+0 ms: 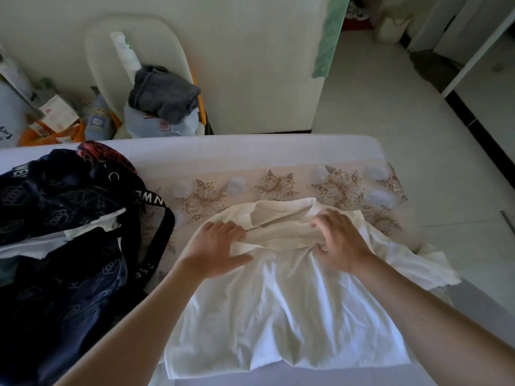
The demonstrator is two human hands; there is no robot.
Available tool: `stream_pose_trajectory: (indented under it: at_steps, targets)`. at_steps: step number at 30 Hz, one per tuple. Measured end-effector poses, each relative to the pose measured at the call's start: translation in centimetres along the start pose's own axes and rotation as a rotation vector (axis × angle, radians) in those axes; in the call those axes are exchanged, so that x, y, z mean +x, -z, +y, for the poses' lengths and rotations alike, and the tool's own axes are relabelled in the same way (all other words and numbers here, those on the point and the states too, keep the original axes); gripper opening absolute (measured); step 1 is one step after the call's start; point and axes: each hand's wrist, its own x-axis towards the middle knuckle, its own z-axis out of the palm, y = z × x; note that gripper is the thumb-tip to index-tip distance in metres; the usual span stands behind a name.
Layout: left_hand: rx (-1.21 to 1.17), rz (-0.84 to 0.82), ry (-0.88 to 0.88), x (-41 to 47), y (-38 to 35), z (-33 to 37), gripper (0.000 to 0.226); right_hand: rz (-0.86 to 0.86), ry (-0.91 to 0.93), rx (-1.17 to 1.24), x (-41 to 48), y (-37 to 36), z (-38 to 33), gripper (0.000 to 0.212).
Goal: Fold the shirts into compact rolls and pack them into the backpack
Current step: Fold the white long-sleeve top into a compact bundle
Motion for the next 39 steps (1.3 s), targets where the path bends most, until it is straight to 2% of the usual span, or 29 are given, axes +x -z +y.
stream_pose_trajectory:
  at_steps: [1, 2, 4, 6, 8, 10, 13, 17, 20, 23, 25, 27, 29, 30, 32, 34, 35, 37, 39]
  targets:
    - [0.092, -0.038, -0.002, -0.4, -0.2, -0.4, 0.048, -0.077, 0.027, -0.051, -0.8, -0.4, 0.3, 0.037]
    - [0.142, -0.052, 0.01, -0.6, -0.2, -0.8, 0.043, -0.119, 0.03, -0.106, -1.3, -0.8, 0.6, 0.031]
    - [0.058, -0.026, 0.093, -0.5, 0.1, -1.7, 0.02, -0.099, -0.052, -0.152, -1.4, -1.5, 1.6, 0.016]
    - [-0.053, -0.054, 0.231, -0.1, 1.1, -2.3, 0.012, -0.056, -0.199, -0.132, -0.8, -1.4, 1.9, 0.006]
    - [0.039, -0.197, 0.309, 0.1, 1.7, -2.9, 0.03, -0.052, -0.265, -0.104, -0.1, -1.1, 2.1, 0.005]
    - [0.195, -0.352, 0.308, 0.1, 2.3, -3.0, 0.057, -0.074, -0.288, -0.048, 0.2, -0.8, 2.3, 0.018]
    - [0.281, -0.37, 0.322, 0.0, 3.4, -2.8, 0.05, -0.099, -0.311, -0.009, 0.3, 0.0, 2.6, 0.044]
    - [0.288, -0.42, 0.35, 0.3, 4.6, -2.4, 0.044, -0.308, -0.347, -0.172, 0.5, 0.8, 2.9, 0.04]
    - [0.279, -0.479, 0.381, 0.7, 5.6, -2.6, 0.043, -0.375, -0.312, -0.356, 0.5, 1.2, 3.7, 0.052]
    - [0.358, -0.573, 0.435, 0.9, 6.1, -3.2, 0.052, -0.328, -0.288, -0.453, 0.4, 1.5, 4.3, 0.038]
    - [0.431, -0.686, 0.475, 1.0, 6.3, -3.5, 0.062, -0.275, -0.392, -0.463, 0.8, 2.6, 4.6, 0.027]
    - [0.462, -0.76, 0.494, 1.6, 6.9, -3.6, 0.066, -0.28, -0.496, -0.49, 1.3, 3.6, 4.9, 0.026]
    - [0.419, -0.668, 0.482, 2.5, 7.7, -3.8, 0.059, -0.225, -0.557, -0.518, 2.2, 4.6, 5.3, 0.028]
    - [0.38, -0.543, 0.465, 2.9, 8.1, -4.0, 0.052, -0.181, -0.602, -0.51, 2.6, 5.0, 5.5, 0.029]
    - [0.341, -0.172, 0.45, 3.5, 8.4, -4.3, 0.036, -0.092, -0.695, -0.47, 3.5, 5.5, 5.8, 0.032]
    - [0.361, 0.163, 0.46, 4.1, 7.8, -4.4, 0.038, -0.045, -0.756, -0.448, 4.1, 5.5, 5.6, 0.043]
    - [0.352, 0.219, 0.487, 4.4, 7.3, -4.1, 0.048, -0.043, -0.749, -0.46, 4.3, 5.3, 5.4, 0.051]
    - [0.27, 0.173, 0.499, 4.6, 5.8, -2.9, 0.065, -0.076, -0.638, -0.462, 4.1, 4.2, 4.1, 0.07]
    - [0.169, 0.088, 0.399, 4.2, 3.5, -1.1, 0.062, -0.115, -0.435, -0.341, 3.4, 2.5, 2.1, 0.074]
